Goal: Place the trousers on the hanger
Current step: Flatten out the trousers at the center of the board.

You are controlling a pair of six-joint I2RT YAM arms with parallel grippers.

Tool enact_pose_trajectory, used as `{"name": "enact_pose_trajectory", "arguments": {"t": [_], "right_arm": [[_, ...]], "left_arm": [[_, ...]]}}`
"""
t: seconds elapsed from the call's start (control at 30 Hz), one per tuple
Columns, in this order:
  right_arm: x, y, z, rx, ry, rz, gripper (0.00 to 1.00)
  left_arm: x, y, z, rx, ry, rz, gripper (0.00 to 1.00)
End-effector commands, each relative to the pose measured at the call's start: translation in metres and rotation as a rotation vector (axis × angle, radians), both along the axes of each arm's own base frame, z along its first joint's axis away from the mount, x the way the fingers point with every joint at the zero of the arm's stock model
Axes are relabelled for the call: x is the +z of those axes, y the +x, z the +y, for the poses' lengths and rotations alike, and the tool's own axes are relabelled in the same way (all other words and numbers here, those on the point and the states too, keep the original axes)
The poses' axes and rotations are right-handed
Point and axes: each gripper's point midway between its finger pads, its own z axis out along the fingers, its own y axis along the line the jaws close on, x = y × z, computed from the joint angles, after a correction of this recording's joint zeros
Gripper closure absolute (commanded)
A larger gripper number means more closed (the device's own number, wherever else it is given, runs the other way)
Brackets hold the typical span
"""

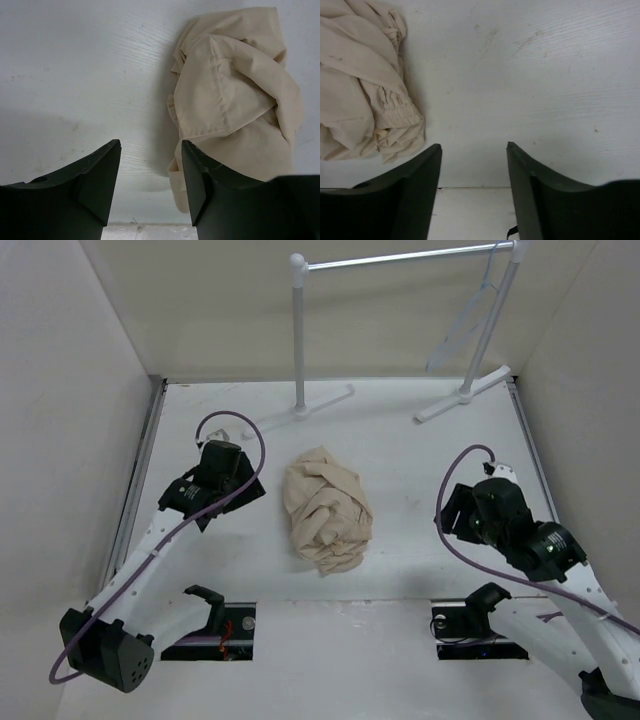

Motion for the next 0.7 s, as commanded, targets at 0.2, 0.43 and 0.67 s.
{"name": "enact_pose_trajectory", "arguments": {"t": [0.2, 0.43, 0.67], "right_arm": [[-0.001, 0.010, 0.045, 0.098, 0.187, -0.082, 0.86], [-0.031, 0.030, 0.103, 0.233, 0.305, -0.052, 0.78], [-0.063, 0.042, 0.147, 0.365, 0.315, 0.006, 0.42]], "left_arm": [[-0.019, 0.011, -0.029, -0.071, -0.047, 0.011, 0.50], [-0.036, 0.034, -0.066, -0.112, -0.196, 0.015, 0.62], [-0.063, 0.051, -0.091, -0.156, -0.218, 0.073, 0.48]]}}
